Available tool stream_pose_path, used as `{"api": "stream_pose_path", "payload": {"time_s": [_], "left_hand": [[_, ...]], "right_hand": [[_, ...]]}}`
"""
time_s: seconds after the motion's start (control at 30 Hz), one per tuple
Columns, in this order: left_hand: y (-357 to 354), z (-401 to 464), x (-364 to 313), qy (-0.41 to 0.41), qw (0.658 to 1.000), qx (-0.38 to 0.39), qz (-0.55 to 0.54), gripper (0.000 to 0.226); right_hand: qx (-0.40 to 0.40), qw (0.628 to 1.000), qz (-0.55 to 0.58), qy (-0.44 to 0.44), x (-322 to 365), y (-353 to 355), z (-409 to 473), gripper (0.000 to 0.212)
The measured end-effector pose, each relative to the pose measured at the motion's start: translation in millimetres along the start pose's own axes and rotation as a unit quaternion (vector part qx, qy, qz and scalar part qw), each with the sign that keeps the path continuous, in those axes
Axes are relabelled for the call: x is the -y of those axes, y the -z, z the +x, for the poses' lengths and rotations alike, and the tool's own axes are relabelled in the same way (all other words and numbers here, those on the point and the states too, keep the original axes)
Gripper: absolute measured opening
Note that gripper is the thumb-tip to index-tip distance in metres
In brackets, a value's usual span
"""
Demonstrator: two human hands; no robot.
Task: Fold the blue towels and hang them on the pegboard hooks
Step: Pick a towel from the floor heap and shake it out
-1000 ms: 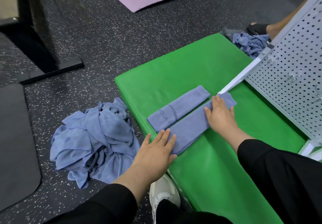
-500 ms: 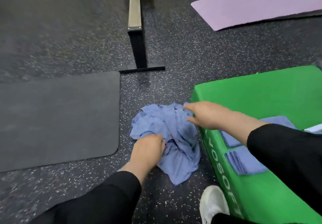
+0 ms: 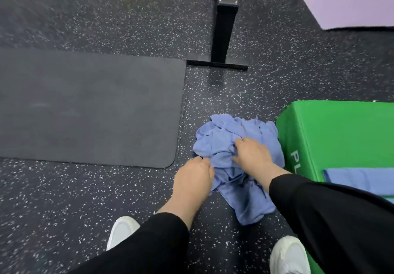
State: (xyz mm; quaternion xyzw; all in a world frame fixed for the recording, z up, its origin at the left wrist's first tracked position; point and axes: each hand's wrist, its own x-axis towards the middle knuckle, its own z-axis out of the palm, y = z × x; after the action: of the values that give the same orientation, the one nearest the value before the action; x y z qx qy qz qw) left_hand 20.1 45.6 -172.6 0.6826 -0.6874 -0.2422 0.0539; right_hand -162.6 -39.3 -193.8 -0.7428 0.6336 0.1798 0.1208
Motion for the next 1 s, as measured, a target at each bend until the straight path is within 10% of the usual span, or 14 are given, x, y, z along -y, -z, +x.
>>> {"api": "stream_pose_path", "payload": {"time_s": [0.33,0.73,1.0], "left_hand": [[26,-1,-19,0.014,0.999,-0.014,-0.046,0.025],[192,-48,-97,-0.020,0.959,-0.125,-0.254,0.030],[256,-99,-114,-0.108,0.933,-0.103,-0.327,0.046]], "right_hand": [[-0.059,0.974,0.215,-0.047,-16,41,-2,0.039],[-0.306,0.780,0.545,0.014,-20,241,-144,0.023],[-0.211,0.801,0.544,0.133,-3,257,-210,0.013]]}}
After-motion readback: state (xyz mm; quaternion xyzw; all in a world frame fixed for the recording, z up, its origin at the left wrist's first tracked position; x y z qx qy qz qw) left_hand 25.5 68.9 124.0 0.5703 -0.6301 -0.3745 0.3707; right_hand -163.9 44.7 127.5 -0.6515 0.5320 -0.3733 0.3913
